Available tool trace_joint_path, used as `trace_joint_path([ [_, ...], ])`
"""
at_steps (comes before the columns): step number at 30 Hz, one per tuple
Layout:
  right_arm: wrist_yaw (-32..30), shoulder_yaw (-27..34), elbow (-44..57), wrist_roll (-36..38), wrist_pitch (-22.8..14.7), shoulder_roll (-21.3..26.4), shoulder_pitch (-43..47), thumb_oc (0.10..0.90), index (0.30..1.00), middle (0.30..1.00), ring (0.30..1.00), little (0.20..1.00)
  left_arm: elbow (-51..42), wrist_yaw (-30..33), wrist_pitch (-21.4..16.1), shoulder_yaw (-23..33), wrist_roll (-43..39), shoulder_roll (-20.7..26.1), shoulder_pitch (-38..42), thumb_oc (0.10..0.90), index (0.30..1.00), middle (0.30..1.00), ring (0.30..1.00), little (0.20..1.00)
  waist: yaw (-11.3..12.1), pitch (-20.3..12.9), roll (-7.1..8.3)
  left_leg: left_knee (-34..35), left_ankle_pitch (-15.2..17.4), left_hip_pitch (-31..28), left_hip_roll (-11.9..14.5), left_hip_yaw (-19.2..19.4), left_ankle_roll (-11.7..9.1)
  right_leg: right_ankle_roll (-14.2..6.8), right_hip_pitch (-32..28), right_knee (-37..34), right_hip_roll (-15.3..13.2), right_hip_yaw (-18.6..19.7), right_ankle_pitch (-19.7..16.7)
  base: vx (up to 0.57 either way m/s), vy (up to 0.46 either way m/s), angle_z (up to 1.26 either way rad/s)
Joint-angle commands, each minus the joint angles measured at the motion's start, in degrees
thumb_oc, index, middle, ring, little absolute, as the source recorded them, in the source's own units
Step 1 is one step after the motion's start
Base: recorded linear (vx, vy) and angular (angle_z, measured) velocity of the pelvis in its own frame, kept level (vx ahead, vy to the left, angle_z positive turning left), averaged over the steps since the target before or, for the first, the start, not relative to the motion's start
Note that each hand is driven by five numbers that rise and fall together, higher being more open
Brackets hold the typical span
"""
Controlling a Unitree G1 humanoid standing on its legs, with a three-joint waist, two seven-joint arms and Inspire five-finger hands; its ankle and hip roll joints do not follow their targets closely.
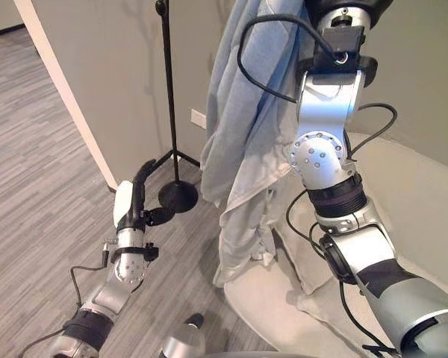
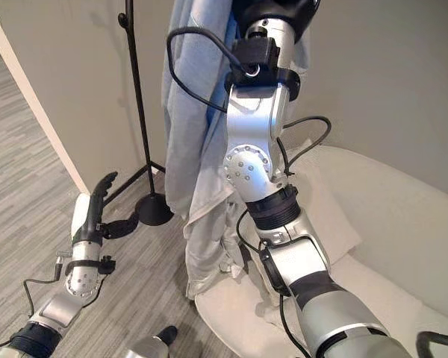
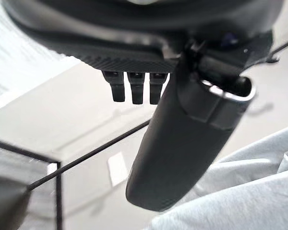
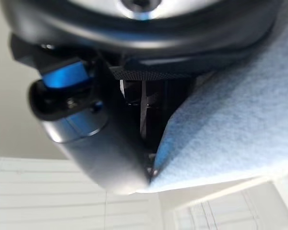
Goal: Hang the clothes on the sofa on the clothes rack.
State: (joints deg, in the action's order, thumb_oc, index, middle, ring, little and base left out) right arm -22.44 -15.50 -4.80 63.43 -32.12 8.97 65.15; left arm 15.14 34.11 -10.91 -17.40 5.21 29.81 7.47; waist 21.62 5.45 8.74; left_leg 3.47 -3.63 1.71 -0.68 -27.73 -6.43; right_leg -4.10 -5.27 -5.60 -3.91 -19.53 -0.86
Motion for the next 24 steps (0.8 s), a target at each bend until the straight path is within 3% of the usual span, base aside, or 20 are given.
trace_joint_path([
  [1,2.80,-3.68,2.94,-1.85,-4.24,-0.72,4.69,0.400,0.300,0.300,0.300,0.300,-1.00,5.70,-5.47,-2.59,3.35,0.00,9.06,0.800,0.900,0.900,0.900,0.900,-1.08,-7.89,-0.03,1.53,1.21,-0.48,-1.94,-0.17,2.14,-1.14,-0.12,0.60,-1.12,3.35,0.03,0.00,0.000,0.00],
  [9,5.71,-8.51,3.57,0.75,-3.39,-6.11,4.65,0.400,0.300,0.300,0.300,0.300,0.03,1.88,-8.30,-7.17,-8.04,-6.90,16.81,0.800,0.900,0.900,0.900,0.900,-2.69,-7.75,0.85,1.53,1.72,-0.85,-1.36,0.71,2.03,-0.88,0.06,0.60,-0.69,4.62,0.07,0.00,0.000,0.00],
  [15,6.74,-12.42,6.22,0.55,-2.18,-13.04,2.80,0.400,0.300,0.300,0.300,0.300,3.60,-6.84,-11.21,-12.25,-27.32,-16.92,24.20,0.800,0.900,0.900,0.900,0.900,-5.19,-7.45,1.35,1.53,1.30,-0.67,-1.43,1.55,2.20,-0.87,0.78,0.60,-0.65,5.83,-0.55,0.00,-0.009,-0.12],
  [20,7.23,-13.92,6.90,0.38,-1.16,-14.59,1.18,0.400,0.300,0.300,0.300,0.300,1.90,-11.57,-12.29,-13.97,-37.15,-20.37,26.11,0.800,0.900,0.900,0.900,0.900,-6.08,-7.29,1.29,1.53,1.39,-0.57,-1.33,1.95,2.31,-0.80,1.07,0.60,-0.51,6.44,-0.75,-0.01,-0.009,-0.07],
  [21,7.70,-14.27,6.87,0.90,-0.71,-13.99,0.06,0.400,0.300,0.300,0.300,0.300,0.76,-12.52,-12.15,-14.36,-38.57,-20.80,26.18,0.464,0.396,0.396,0.396,0.396,-6.43,-7.08,1.37,1.53,1.44,-0.58,-1.27,2.02,2.32,-0.74,1.05,0.60,-0.45,6.53,-0.73,0.00,-0.009,-0.09],
  [22,7.82,-14.33,6.90,1.01,-0.71,-13.91,-0.08,0.400,0.300,0.300,0.300,0.300,0.72,-12.62,-12.11,-14.34,-38.68,-20.83,26.12,0.400,0.300,0.300,0.300,0.300,-6.36,-7.11,1.30,1.53,1.47,-0.63,-1.26,2.05,2.32,-0.74,1.02,0.60,-0.44,6.56,-0.73,-0.01,-0.031,-0.11],
  [24,8.13,-13.99,7.10,1.66,-0.69,-12.43,-2.09,0.400,0.300,0.300,0.300,0.300,0.24,-11.89,-11.86,-13.81,-37.88,-20.65,25.82,0.400,0.300,0.300,0.300,0.300,-6.90,-6.76,1.36,1.53,1.59,-0.82,-1.11,2.21,2.32,-0.62,0.97,0.60,-0.31,6.76,-0.70,0.00,-0.033,-0.07],
])
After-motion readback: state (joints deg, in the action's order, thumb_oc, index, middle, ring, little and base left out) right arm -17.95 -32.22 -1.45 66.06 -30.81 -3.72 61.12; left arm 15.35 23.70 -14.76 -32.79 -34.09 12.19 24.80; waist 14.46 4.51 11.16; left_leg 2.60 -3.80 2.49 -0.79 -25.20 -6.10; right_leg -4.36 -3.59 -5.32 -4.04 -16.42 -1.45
